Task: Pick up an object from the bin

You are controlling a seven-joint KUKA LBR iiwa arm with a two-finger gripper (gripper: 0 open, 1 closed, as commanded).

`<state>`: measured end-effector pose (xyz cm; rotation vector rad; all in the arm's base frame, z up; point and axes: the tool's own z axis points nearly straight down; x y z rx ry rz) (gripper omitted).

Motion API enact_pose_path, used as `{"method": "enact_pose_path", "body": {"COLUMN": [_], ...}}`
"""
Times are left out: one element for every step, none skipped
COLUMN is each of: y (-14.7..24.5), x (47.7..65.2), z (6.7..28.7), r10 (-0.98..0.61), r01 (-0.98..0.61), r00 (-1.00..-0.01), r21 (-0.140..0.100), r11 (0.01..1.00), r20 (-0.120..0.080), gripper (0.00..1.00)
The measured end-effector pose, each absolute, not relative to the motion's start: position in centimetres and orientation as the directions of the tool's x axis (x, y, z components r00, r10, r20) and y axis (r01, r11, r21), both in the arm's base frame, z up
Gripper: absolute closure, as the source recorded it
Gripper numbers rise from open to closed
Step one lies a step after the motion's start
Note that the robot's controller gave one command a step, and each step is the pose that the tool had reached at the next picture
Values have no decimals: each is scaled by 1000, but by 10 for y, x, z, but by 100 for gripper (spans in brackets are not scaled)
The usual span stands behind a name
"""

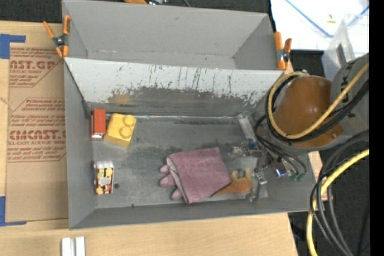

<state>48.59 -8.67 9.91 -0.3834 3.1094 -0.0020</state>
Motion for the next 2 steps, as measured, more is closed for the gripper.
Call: {"method": "enact_pose_path", "body": {"y": [-100,-100], "x": [486,483], "z": [72,69], "r10": [-526,-86], "r01": [-526,-86], "r00": [-850,-996], "r21": [-8,0], "r11": [850,996], "r20": [-19,-9], "gripper": [0,100]}}
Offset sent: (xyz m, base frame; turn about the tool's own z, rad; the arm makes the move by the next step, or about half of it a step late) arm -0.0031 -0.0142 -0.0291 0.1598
